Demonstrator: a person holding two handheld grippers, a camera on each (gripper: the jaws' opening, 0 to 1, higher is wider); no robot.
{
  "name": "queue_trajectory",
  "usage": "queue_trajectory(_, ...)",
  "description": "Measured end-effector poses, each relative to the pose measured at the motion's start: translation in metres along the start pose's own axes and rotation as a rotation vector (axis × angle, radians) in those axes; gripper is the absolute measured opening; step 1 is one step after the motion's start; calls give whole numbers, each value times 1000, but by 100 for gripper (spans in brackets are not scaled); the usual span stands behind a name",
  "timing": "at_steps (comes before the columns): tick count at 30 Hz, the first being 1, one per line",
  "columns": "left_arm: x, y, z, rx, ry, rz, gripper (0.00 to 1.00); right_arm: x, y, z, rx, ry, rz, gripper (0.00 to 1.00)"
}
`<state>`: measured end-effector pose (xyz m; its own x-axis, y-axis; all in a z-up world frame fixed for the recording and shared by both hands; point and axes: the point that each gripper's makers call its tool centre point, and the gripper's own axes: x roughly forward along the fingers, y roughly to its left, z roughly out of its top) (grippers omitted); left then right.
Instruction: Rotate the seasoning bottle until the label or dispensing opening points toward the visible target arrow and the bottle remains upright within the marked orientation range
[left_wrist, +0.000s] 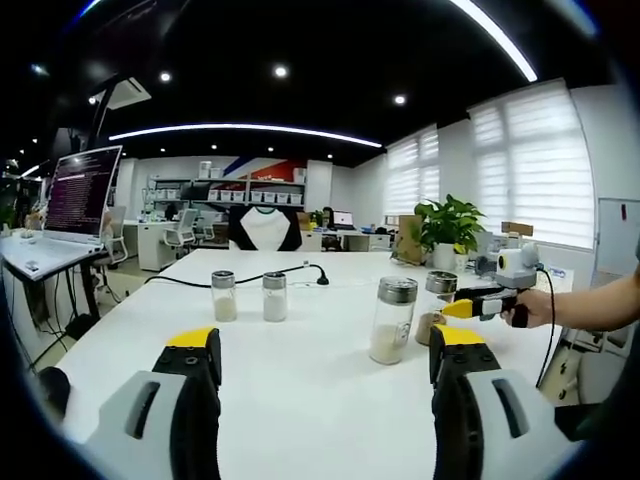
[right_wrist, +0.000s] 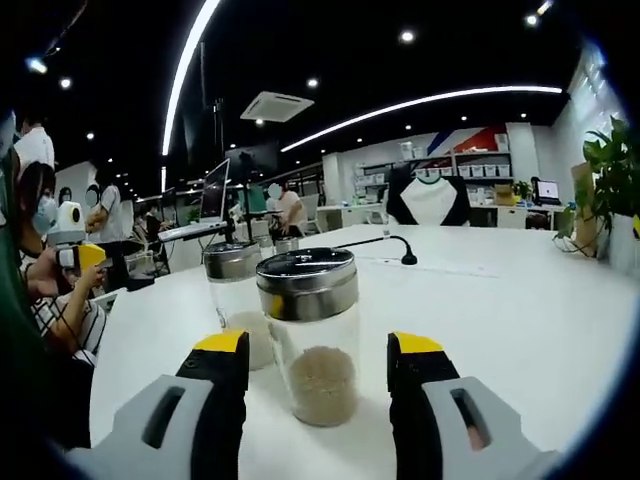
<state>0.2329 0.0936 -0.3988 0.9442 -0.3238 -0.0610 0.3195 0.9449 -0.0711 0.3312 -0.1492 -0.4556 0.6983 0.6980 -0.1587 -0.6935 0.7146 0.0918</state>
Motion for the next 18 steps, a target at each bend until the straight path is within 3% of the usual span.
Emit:
queue_trajectory(5,-1,1,0,-2,1,1,91,-2,3,-2,16,-19,-43,57)
queue_trajectory(9,0,2,0,-4,0,1,91,-4,2,-4,3,-21,-138,58)
queue_trajectory(13,2,0,-1,-5,3,-7,91,1,6,3,41,-56,-182,59)
queue_trajectory(18,2,-1,-1,-6,3,-8,90,4,5,7,-10,-49,-297,59)
